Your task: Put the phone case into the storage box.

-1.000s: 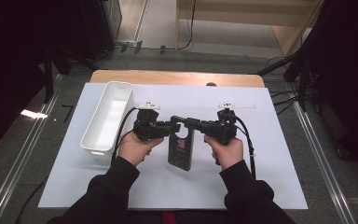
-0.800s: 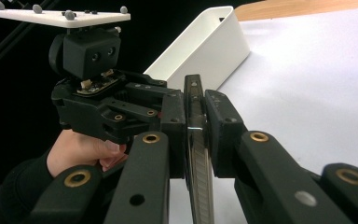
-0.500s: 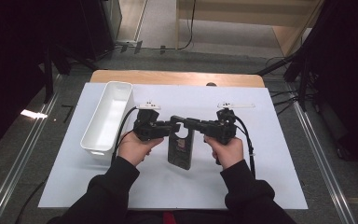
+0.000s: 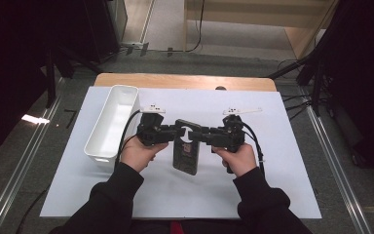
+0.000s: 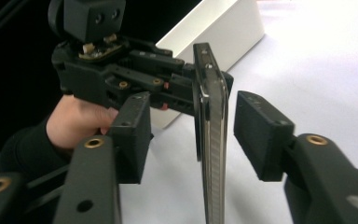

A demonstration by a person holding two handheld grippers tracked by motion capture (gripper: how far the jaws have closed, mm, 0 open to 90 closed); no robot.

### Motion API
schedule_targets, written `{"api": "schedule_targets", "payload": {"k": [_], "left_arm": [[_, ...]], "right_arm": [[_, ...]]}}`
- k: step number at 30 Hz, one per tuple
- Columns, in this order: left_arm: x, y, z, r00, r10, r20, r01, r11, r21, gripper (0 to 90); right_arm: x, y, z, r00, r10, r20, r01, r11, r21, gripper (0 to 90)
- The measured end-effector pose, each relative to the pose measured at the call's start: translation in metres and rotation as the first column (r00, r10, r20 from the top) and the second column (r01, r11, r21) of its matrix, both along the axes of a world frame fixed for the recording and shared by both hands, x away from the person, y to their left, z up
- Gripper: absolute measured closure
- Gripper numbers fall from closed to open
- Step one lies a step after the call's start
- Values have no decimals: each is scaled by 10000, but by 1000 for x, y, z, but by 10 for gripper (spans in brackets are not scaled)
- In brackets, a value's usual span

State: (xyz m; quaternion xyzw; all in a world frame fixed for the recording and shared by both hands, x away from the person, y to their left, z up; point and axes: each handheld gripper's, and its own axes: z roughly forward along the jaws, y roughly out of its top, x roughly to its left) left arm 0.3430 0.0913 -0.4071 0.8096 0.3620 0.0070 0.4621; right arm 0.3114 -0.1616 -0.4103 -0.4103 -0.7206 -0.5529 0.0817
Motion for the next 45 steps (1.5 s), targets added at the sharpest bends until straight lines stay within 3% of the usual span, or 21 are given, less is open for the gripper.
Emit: {"api": "schedule_targets", "payload": {"k": [11,21,26,28,32,35,39,41,45], "left_arm": [[0,1,2,10000,-52,54,51,9999,153,711],[0,2,3,9999,-98,102,95,9997,230,711],[0,2,3,9998,-123,157,119,9995,292,711],[0,2,3,9997,-130,183,125,9994,314,711],[0,3,4,9997,-120,195,113,9993,345,711],[0,4,4,9998,-103,191,97,9994,336,711],[0,4,4,9998,-87,205,80,9994,339,710],[0,4,4,9997,-72,212,64,9994,336,710],[0,4,4,9998,-60,208,53,9994,350,710]], "right_arm": [[-4,-5,-3,9963,598,611,-558,9964,-644,276],[-9,-7,-6,9939,643,891,-519,9895,-1348,235],[-12,-8,-6,9906,761,1134,-529,9793,-1954,217],[-12,-8,-7,9894,909,1134,-597,9657,-2528,177],[-12,-8,-10,9872,1248,993,-926,9554,-2804,133],[-14,-8,-12,9835,1464,1058,-1057,9413,-3205,103],[-15,-12,-15,9833,1522,993,-1118,9376,-3292,100],[-16,-15,-17,9836,1550,920,-1171,9374,-3279,16],[-17,-20,-19,9866,1376,876,-980,9295,-3557,0]]}}
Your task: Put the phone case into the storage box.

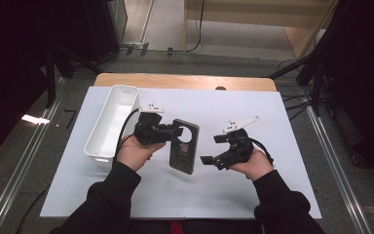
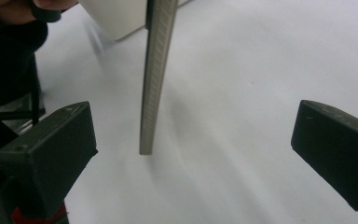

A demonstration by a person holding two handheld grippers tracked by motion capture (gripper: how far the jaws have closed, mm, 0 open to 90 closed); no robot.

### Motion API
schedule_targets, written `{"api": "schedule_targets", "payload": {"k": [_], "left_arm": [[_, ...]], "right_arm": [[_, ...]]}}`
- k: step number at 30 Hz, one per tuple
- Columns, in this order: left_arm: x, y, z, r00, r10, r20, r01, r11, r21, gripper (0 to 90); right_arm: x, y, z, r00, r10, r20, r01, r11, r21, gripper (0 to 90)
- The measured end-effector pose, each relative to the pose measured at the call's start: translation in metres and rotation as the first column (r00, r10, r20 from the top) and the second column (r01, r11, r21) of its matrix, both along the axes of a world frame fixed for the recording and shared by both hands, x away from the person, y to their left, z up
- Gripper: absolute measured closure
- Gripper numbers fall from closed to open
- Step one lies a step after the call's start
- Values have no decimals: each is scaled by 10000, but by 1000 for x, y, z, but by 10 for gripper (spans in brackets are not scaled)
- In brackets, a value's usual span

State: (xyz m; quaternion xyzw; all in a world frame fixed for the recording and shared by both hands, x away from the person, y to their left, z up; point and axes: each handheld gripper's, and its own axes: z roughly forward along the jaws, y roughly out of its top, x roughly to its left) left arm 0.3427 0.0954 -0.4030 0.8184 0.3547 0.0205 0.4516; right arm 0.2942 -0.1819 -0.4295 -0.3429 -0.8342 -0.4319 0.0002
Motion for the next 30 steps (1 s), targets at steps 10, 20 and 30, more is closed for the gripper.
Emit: {"api": "schedule_targets", "payload": {"k": [10,20,30], "left_arm": [[0,1,1,10000,-6,-9,6,10000,-31,710],[0,3,3,10000,26,-1,-26,10000,-82,710],[0,4,5,10000,17,-18,-17,9999,-100,709]], "right_arm": [[-7,-13,-9,9994,-340,100,341,9994,-54,0],[-15,-25,-13,9952,-978,46,979,9946,-333,0],[-27,-33,-17,9943,-1052,178,1058,9935,-422,0]]}}
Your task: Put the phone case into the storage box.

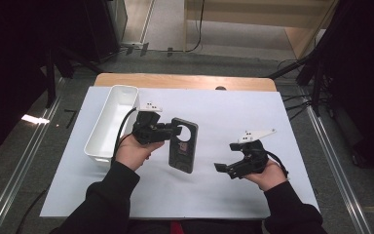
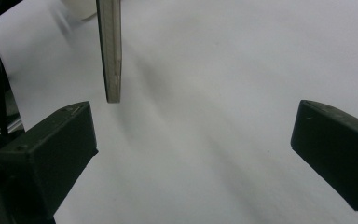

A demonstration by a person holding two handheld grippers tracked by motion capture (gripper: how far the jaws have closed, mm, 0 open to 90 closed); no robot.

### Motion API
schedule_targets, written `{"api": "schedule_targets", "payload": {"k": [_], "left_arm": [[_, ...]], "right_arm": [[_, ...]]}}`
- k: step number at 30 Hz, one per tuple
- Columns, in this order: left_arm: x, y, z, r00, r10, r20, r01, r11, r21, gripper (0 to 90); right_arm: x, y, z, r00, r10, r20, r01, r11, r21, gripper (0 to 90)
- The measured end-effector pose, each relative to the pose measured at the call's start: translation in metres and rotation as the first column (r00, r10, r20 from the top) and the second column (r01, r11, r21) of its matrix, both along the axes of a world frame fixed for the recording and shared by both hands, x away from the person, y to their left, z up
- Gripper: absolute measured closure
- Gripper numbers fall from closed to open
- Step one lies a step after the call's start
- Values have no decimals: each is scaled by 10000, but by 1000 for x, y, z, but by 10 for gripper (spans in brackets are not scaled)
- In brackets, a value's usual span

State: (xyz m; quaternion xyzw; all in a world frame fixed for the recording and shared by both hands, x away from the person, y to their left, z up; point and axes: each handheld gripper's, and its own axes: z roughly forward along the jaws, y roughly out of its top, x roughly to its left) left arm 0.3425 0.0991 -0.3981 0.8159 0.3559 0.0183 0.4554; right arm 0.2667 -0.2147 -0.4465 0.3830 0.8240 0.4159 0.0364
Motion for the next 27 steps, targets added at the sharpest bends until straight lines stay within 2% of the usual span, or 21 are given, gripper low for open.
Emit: {"api": "schedule_targets", "payload": {"k": [6,10,17,27], "left_arm": [[0,0,0,10000,-29,-49,29,10000,23,709],[0,0,0,10000,-81,-32,82,9999,93,710],[0,1,1,9999,-113,-102,113,9999,61,709],[0,6,8,9995,-221,-216,222,9997,66,709]], "right_arm": [[-8,-4,-5,9998,-197,57,196,9998,59,0],[-13,-8,-8,9996,-265,-88,265,9996,93,0],[-23,-16,-17,9998,-197,73,196,9997,126,0],[-31,-25,-25,9993,-371,-7,371,9992,173,0]]}}
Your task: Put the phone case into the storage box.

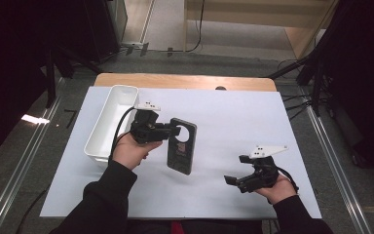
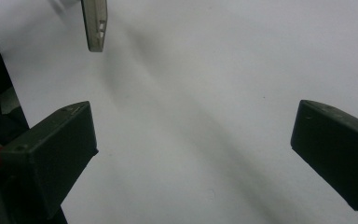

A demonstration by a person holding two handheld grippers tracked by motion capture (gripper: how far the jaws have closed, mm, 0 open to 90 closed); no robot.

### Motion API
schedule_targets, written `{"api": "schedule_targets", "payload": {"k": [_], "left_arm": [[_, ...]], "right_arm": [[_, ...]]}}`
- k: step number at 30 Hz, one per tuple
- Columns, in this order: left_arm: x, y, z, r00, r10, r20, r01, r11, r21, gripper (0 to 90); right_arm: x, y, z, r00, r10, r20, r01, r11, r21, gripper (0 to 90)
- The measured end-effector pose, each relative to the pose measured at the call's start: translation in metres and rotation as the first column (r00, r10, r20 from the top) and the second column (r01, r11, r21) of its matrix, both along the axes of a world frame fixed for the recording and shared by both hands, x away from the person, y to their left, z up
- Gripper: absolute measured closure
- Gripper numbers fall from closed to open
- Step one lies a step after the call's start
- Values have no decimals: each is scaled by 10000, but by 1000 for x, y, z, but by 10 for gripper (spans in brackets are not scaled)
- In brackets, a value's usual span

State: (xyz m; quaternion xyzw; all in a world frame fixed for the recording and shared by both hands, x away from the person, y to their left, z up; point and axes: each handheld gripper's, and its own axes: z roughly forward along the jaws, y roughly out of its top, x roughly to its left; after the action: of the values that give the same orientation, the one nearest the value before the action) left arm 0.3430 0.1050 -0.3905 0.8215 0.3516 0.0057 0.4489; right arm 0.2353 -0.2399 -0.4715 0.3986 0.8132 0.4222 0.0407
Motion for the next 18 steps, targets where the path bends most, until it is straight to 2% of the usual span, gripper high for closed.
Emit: {"api": "schedule_targets", "payload": {"k": [18], "left_arm": [[-4,18,28,9995,212,231,-214,9998,55,709]], "right_arm": [[2,-1,-4,10000,87,-23,-88,9999,-93,0]]}}
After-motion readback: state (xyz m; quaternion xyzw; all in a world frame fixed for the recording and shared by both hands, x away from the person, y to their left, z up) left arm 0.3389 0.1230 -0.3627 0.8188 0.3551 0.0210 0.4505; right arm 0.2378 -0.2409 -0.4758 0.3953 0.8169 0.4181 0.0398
